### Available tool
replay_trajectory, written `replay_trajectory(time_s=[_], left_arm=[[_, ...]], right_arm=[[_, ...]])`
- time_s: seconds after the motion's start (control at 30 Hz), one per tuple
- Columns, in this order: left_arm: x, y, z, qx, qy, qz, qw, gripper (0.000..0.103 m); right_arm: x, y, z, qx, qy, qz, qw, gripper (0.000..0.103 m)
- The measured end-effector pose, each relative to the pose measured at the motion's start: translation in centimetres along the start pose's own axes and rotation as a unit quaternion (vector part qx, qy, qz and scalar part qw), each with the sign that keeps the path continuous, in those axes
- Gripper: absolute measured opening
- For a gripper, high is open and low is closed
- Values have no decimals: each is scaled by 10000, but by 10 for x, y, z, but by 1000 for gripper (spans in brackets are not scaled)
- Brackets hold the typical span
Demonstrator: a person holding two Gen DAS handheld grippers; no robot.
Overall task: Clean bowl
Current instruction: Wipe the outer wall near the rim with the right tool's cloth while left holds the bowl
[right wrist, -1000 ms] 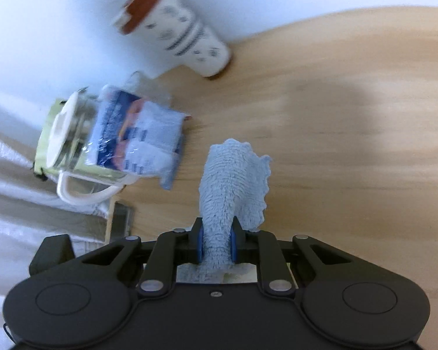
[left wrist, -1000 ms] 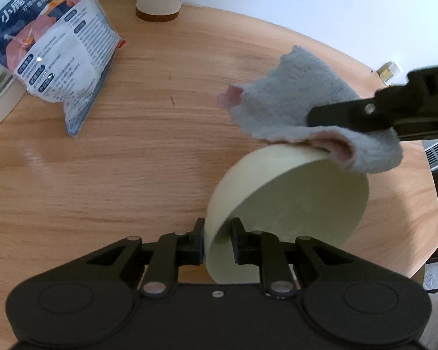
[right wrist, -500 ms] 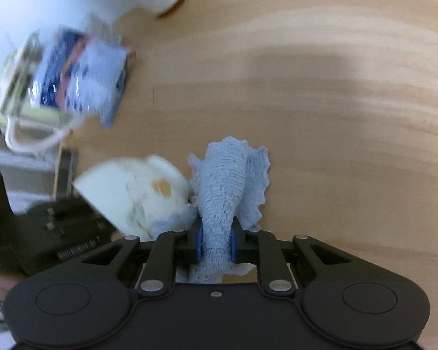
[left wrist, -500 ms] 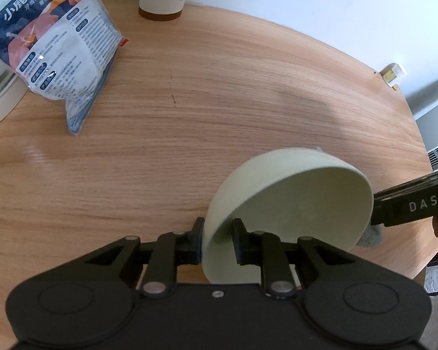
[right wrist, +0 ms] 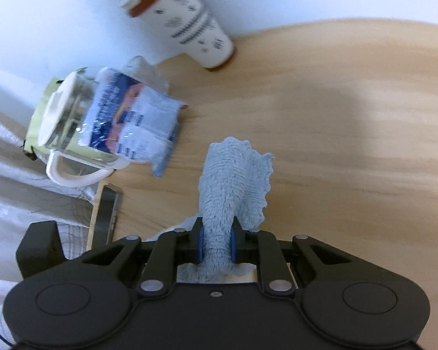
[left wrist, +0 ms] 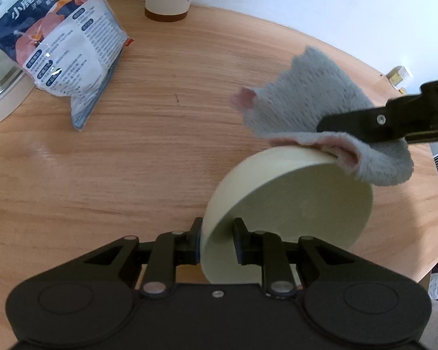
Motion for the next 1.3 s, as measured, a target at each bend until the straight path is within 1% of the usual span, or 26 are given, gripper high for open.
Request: replay_trajectory(time_s=[0.03, 0.2, 0.27, 0.3, 0.33, 0.4, 0.47, 0.57, 0.63, 0.67, 0.73, 0.8, 0.9, 0.97, 1.03, 1.1, 1.13, 1.3], left_arm=[[0, 0, 0, -3, 1, -4, 10000, 21], [1, -3, -2, 37, -13, 22, 10000, 23], [1, -3, -2, 48, -19, 37, 10000, 23], [1, -3, -2, 42, -16, 42, 10000, 23], [1, -3, -2, 41, -14, 54, 10000, 23], [1, -4, -3, 25, -15, 90, 10000, 23], [1, -4, -3, 3, -16, 124, 9999, 23], [3, -8, 0, -101, 19, 189, 9998, 22], [5, -8, 6, -375, 127, 171, 9991, 21], [6, -7, 7, -431, 151, 159, 9988, 20], [8, -7, 14, -656, 243, 108, 9975, 17], [9, -10, 20, -736, 327, 76, 9967, 14], [12, -10, 27, -856, 496, 70, 9951, 14], [13, -10, 30, -782, 524, 67, 9955, 14], [14, -15, 34, -454, 457, 95, 9979, 14], [14, -23, 37, 0, 358, 164, 9992, 15], [14, -25, 39, 136, 312, 194, 9992, 15], [17, -31, 48, 334, 193, 228, 9990, 15]], right_arm=[[0, 4, 1, -147, 15, -38, 9999, 20], [0, -17, -12, 115, 109, -143, 9998, 20], [4, -32, -28, 246, 380, -320, 9985, 20], [8, -39, -41, 301, 601, -353, 9971, 20], [12, -42, -53, 299, 782, -358, 9958, 20], [14, -42, -67, 245, 944, -287, 9948, 20], [12, -41, -71, 251, 940, -220, 9950, 20], [7, -39, -67, 164, 876, -188, 9958, 20], [1, -40, -63, 139, 820, -199, 9963, 20], [-3, -40, -60, 136, 778, -212, 9967, 20], [-12, -44, -56, 225, 645, -194, 9975, 20], [-17, -52, -50, 416, 492, -141, 9978, 20], [-20, -65, -47, 729, 344, -36, 9967, 20], [-20, -71, -45, 932, 230, 60, 9954, 20], [-18, -75, -41, 1049, 113, 134, 9943, 20], [-17, -78, -38, 1133, 64, 138, 9934, 20], [-17, -79, -37, 1138, 49, 117, 9934, 20], [-16, -88, -33, 1144, 2, 67, 9934, 20]])
Point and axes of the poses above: each gripper's, at about its wrist camera, not at the fingertips, and x roughly the way its jaws point, y to its left, z to its top, the point moved 8 cm from there along x, roughly the way its jaws point, and after that the axes turned 15 degrees about -x, right-handed, at the moved point
